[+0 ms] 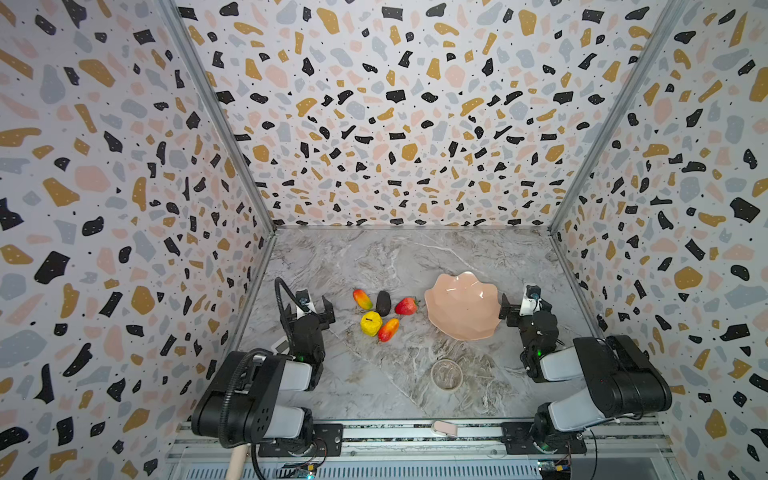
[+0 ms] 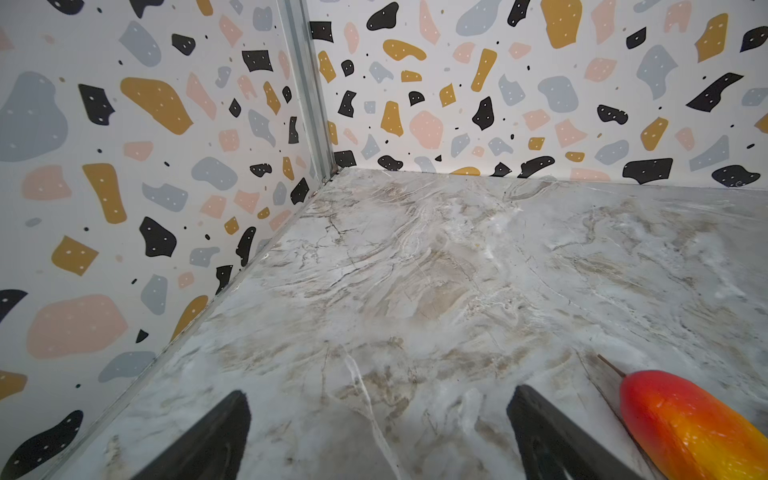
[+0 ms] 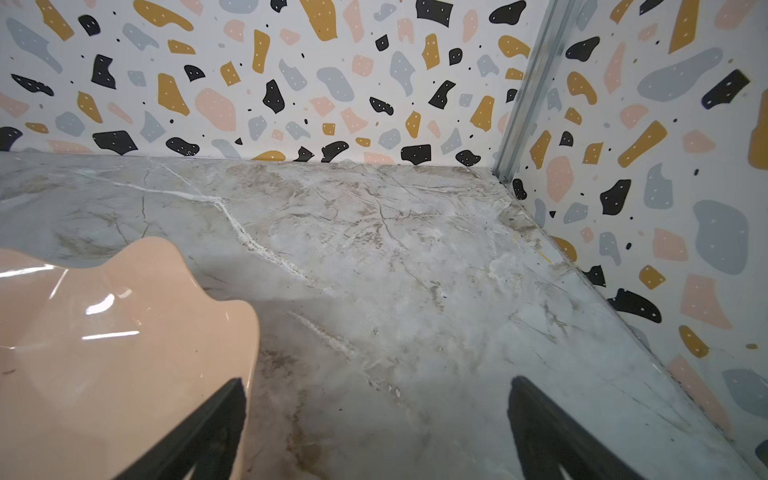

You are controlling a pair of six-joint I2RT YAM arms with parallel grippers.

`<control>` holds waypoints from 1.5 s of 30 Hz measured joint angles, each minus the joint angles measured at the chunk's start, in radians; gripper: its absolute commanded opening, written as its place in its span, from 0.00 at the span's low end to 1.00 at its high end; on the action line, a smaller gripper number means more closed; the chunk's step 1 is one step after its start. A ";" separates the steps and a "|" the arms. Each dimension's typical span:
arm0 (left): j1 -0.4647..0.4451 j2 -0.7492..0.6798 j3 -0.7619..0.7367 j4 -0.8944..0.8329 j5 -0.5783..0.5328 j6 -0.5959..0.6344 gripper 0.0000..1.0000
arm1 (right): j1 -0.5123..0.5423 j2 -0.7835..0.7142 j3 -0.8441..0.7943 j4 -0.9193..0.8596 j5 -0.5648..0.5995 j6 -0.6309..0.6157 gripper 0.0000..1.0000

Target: Place and organize the fake fruits in the fruit bowl

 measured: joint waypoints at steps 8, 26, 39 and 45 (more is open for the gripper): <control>0.000 0.000 0.000 0.000 0.000 0.000 1.00 | 0.000 0.000 0.000 0.000 0.004 0.000 0.99; 0.000 0.000 0.000 0.000 0.000 0.000 1.00 | 0.000 0.000 0.000 -0.003 0.004 0.000 0.99; 0.001 -0.001 0.000 0.000 0.006 0.000 0.99 | 0.000 -0.015 0.000 -0.013 0.015 0.002 0.99; -0.005 -0.197 0.141 -0.293 0.003 -0.005 1.00 | 0.053 -0.337 0.031 -0.241 0.071 -0.026 0.99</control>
